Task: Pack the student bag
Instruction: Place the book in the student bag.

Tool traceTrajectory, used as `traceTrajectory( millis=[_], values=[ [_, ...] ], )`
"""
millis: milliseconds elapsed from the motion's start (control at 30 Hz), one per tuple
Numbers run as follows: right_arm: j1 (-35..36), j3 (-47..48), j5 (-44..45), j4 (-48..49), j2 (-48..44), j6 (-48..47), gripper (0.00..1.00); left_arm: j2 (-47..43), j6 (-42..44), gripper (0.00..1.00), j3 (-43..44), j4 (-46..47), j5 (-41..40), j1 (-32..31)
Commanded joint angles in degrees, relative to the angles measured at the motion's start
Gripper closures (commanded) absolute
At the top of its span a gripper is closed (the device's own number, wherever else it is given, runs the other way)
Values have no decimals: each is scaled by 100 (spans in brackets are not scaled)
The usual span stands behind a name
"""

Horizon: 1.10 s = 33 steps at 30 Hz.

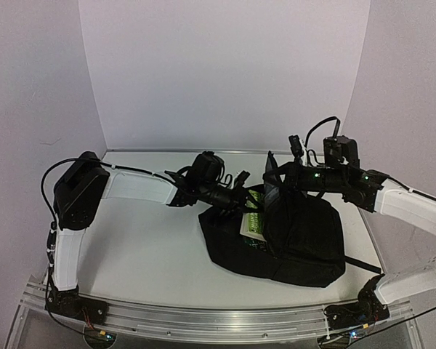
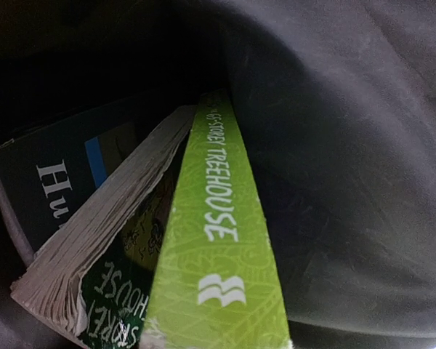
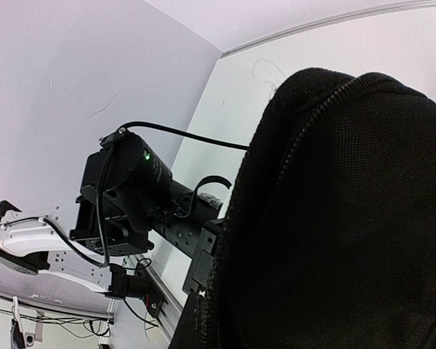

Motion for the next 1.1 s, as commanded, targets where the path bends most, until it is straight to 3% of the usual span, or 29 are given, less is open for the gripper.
traceTrajectory(
  millis=[0, 233, 367, 500, 767, 1067],
  values=[
    [62, 400, -66, 862, -5, 24, 100, -109, 523, 80, 382, -520, -74, -165],
    [68, 304, -6, 862, -107, 22, 100, -863, 1593, 41, 296, -2211, -1523, -167],
    [62, 267, -8, 862, -136, 27, 100, -1168, 1659, 32, 31, -2432, -1805, -165],
    [62, 250, -4, 862, -146, 28, 100, -1239, 1583, 31, -102, -2374, -1782, -186],
    [66, 231, -7, 853, -201, 40, 100, -944, 1572, 43, 90, -2439, -1712, -275],
    [62, 168, 20, 853, -288, 28, 100, -1138, 1749, 40, 107, -3034, -2751, -383]
  ],
)
